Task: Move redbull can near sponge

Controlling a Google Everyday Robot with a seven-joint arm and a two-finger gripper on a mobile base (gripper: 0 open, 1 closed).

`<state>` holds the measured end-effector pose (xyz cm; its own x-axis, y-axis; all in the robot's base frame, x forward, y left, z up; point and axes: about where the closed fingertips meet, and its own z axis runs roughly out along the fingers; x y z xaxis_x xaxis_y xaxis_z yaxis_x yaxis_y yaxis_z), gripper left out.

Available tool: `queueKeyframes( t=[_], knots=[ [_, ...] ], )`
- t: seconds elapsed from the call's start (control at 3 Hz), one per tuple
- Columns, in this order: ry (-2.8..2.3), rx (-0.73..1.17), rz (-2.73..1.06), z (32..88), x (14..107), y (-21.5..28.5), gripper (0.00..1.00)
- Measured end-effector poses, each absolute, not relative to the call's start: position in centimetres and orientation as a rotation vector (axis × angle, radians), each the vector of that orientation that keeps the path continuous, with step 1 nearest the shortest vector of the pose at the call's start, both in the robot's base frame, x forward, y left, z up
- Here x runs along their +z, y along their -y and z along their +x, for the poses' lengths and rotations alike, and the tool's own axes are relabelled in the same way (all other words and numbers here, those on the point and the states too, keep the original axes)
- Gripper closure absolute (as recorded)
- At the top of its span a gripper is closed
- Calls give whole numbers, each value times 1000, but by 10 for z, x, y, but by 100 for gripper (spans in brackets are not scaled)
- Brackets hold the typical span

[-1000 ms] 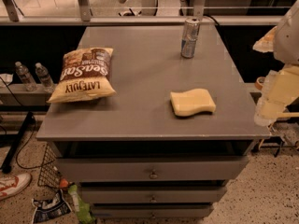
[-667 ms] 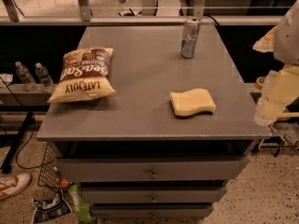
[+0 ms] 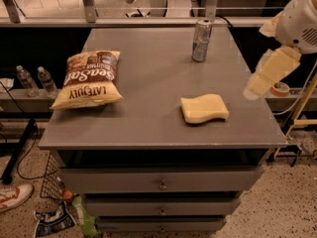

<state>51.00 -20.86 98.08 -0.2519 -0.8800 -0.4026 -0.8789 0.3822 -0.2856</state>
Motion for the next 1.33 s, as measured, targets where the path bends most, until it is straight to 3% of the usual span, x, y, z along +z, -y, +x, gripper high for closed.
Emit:
queueKeyframes(
  t=[0.33,1.0,1.33],
  knots=[
    [-2126,55,-1299,559,973,201,0],
    [-2102,39,-1267,568,978,199,0],
    [-2081,104,-1176,601,972,192,0]
  ],
)
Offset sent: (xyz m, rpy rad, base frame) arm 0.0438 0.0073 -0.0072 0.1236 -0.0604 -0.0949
